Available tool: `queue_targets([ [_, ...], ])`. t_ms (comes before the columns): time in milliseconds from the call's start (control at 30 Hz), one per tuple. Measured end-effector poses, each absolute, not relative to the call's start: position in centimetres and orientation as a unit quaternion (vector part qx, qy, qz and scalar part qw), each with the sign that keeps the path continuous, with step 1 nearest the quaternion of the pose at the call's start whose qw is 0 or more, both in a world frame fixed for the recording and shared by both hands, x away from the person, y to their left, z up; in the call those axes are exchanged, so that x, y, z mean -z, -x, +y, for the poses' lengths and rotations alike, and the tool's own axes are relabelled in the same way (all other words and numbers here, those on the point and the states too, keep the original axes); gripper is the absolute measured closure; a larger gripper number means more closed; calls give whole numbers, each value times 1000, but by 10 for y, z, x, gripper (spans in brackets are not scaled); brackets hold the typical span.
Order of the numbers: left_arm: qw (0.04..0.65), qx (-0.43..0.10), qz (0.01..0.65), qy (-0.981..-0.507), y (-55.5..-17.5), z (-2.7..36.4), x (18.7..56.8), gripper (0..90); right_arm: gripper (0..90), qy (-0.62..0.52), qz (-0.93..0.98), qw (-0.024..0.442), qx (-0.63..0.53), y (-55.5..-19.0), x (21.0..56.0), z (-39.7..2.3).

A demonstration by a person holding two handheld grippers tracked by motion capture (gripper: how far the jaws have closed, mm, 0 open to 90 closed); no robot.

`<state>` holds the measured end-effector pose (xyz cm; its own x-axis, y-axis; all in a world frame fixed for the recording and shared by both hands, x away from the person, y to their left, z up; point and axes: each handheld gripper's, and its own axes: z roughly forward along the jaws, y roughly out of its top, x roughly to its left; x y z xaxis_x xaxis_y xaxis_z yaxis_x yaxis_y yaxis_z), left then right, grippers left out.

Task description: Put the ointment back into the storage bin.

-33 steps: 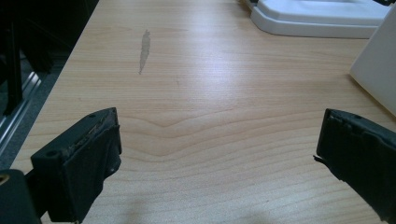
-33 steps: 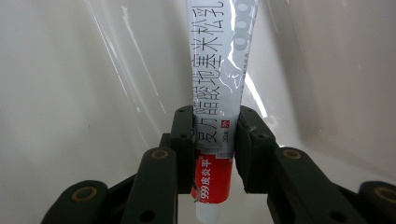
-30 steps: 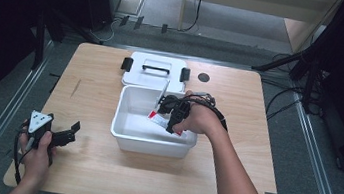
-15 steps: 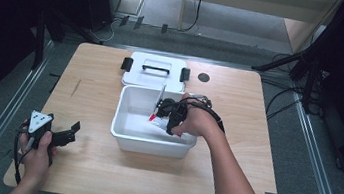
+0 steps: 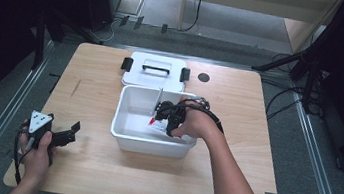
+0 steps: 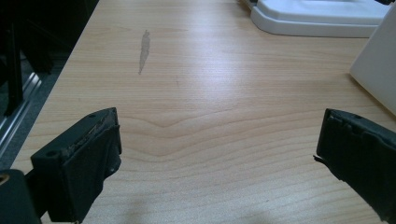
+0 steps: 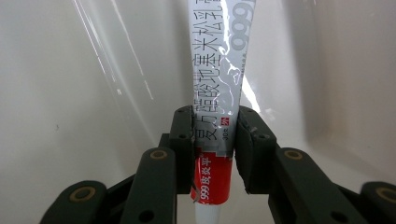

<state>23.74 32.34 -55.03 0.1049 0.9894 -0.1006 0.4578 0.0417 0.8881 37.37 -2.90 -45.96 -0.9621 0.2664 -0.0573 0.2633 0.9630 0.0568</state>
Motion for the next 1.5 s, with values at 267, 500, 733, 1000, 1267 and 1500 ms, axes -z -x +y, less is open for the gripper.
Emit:
queue_targets([
  [267,417,-317,589,-615,-237,324,550,6,738,-143,989,32,-28,-375,459,-29],
  [500,417,-318,588,-616,-237,323,550,6,703,-139,989,34,-36,-374,456,-30],
  [733,416,-319,588,-616,-237,323,550,6,632,-144,987,26,-66,-370,442,-33],
  [1000,416,-320,588,-615,-237,323,550,6,536,-167,981,23,-95,-366,418,-42],
  [1267,417,-320,588,-615,-237,323,551,6,430,-195,975,8,-107,-363,394,-53],
  [1500,416,-319,588,-615,-238,323,550,6,305,-224,968,-10,-110,-358,379,-62],
])
